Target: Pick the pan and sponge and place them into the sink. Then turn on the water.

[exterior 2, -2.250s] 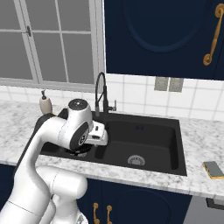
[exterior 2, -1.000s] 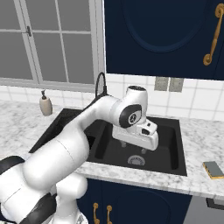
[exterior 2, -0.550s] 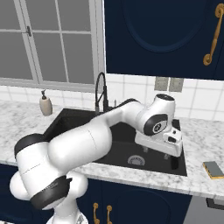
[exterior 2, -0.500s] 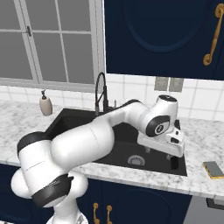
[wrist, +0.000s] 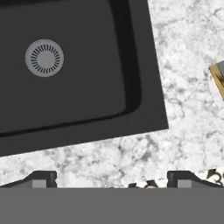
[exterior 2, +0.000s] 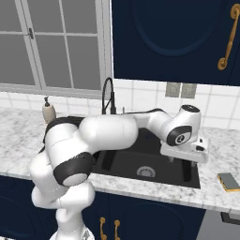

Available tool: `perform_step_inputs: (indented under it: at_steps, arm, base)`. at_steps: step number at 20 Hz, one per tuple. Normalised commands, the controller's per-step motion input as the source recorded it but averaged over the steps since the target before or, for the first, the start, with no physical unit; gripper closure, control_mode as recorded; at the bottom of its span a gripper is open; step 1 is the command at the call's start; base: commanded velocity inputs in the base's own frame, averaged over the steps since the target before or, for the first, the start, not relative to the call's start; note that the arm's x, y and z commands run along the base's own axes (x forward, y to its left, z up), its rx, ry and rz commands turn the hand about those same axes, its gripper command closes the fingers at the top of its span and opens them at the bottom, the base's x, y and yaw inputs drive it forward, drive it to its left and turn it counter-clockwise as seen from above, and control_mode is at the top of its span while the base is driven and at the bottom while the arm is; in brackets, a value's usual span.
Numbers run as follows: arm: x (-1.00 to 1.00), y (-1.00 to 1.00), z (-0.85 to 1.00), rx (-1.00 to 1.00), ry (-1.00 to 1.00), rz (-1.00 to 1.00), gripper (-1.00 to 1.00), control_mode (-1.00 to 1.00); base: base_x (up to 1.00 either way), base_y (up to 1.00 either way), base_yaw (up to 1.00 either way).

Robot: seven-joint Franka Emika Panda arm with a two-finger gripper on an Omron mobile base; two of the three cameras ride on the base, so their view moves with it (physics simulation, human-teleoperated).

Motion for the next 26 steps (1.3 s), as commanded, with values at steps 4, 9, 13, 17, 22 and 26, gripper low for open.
perform_step_inputs:
  at_steps: [4, 9, 13, 17, 22, 26]
  arm:
    - [0.56, -0.24, -0.12, 0.00, 0.00, 0.08, -1.00, -1.00]
    - [0.28, -0.28, 0.00, 0.00, 0.00, 0.07, -1.00, -1.00]
    - [0.01, -0.57, -0.16, 0.04, 0.00, 0.07, -1.00, -1.00]
    - [0.00, -0.55, -0.14, 0.05, -0.01, 0.07, -1.00, -1.00]
    - [-0.01, -0.27, 0.18, 0.02, -0.09, 0.12, -1.00, -1.00]
    - [0.00, -0.20, 0.08, 0.00, -0.09, 0.14, -1.00, -1.00]
  base:
    - [0.00, 0.00, 0.00]
    - [0.00, 0.00, 0.00]
    - [0.00, 0.00, 0.00]
    - [0.00, 0.00, 0.00]
    - [0.00, 0.00, 0.00]
    - [0.00, 0.00, 0.00]
